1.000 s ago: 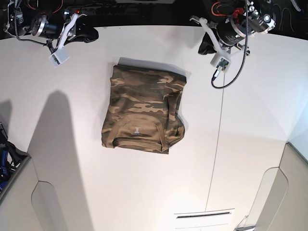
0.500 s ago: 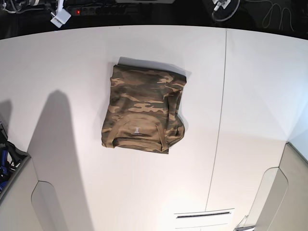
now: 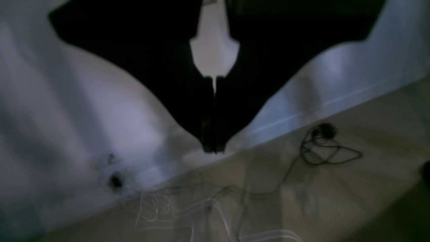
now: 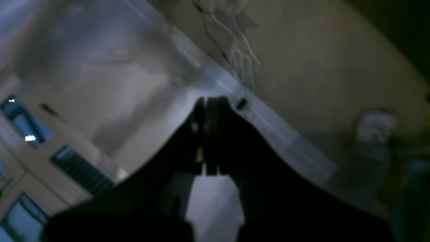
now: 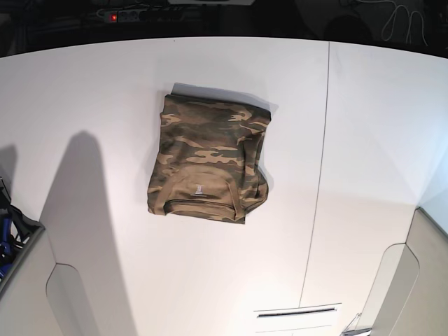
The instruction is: Fold the T-shirt properly
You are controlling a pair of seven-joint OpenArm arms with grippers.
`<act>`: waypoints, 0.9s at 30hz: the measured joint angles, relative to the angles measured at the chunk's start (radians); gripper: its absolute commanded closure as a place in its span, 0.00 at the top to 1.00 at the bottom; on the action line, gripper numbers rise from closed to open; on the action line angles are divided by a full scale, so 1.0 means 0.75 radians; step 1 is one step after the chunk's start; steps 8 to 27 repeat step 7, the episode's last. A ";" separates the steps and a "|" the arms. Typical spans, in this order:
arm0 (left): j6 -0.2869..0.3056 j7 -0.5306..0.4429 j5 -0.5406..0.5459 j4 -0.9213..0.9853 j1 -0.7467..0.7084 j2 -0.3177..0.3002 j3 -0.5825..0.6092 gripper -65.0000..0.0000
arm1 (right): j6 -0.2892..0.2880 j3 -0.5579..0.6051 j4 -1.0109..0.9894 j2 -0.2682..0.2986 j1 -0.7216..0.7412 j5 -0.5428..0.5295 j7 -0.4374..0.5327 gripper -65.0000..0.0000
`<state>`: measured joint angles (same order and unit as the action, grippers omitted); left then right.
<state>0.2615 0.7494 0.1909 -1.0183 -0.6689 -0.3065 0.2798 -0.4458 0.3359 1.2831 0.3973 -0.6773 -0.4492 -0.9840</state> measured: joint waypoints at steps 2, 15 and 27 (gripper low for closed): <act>-0.011 -0.009 -0.007 0.102 0.079 0.019 0.022 0.00 | 0.076 0.004 -0.098 -0.040 0.066 0.089 0.005 0.00; 0.018 -0.024 -0.009 0.190 0.210 0.127 0.025 0.00 | 0.148 0.003 -0.305 -0.092 0.234 0.157 0.000 0.00; 0.018 -0.024 -0.009 0.190 0.210 0.127 0.025 0.00 | 0.148 0.003 -0.305 -0.092 0.234 0.157 0.000 0.00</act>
